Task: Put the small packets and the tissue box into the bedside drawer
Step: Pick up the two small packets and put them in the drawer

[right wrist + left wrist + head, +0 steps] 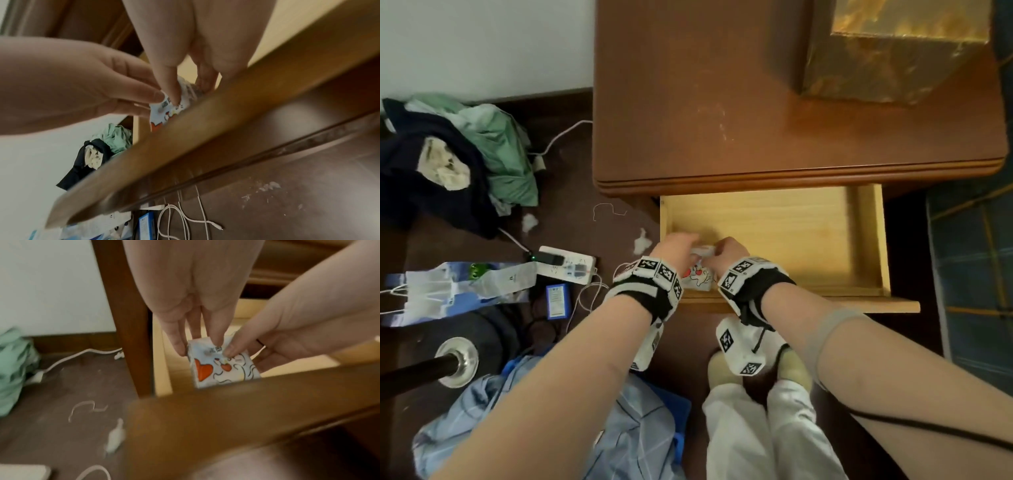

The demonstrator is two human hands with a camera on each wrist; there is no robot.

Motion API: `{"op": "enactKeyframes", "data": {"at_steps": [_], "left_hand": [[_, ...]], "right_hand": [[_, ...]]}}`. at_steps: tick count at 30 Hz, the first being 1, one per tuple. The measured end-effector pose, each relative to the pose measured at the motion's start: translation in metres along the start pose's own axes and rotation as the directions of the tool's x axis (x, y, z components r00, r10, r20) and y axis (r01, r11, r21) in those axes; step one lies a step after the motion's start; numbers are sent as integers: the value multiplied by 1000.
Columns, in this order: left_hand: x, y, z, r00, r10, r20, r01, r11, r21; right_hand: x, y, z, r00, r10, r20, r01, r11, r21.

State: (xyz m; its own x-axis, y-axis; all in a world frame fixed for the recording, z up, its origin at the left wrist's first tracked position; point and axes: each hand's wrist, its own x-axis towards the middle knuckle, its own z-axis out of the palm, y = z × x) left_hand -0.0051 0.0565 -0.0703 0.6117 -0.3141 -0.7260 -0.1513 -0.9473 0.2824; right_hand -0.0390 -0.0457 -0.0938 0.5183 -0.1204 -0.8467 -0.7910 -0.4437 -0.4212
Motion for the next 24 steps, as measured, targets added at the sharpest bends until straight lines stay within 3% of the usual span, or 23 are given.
{"op": "enactKeyframes", "data": {"at_steps": [4, 9, 13, 16, 24], "left_hand": [[14, -4, -7, 994, 53, 93, -78, 952, 295], [20, -10, -7, 986, 112, 120, -155, 876, 456], [22, -14, -7, 985, 151, 84, -173, 884, 435], [23, -19, -4, 988, 154, -32, -124, 885, 450], [23, -31, 9, 983, 111, -147, -57, 943, 327]], "right_hand": [[6, 1, 9, 997, -77, 26, 79, 992, -96], [0, 15, 2, 994, -102, 36, 103, 994, -45], [-10, 28, -7, 997, -75, 24, 76, 993, -85], [-11, 24, -5, 993, -118, -15, 116, 989, -94], [-3, 17, 16, 992, -100, -78, 91, 989, -114]]}}
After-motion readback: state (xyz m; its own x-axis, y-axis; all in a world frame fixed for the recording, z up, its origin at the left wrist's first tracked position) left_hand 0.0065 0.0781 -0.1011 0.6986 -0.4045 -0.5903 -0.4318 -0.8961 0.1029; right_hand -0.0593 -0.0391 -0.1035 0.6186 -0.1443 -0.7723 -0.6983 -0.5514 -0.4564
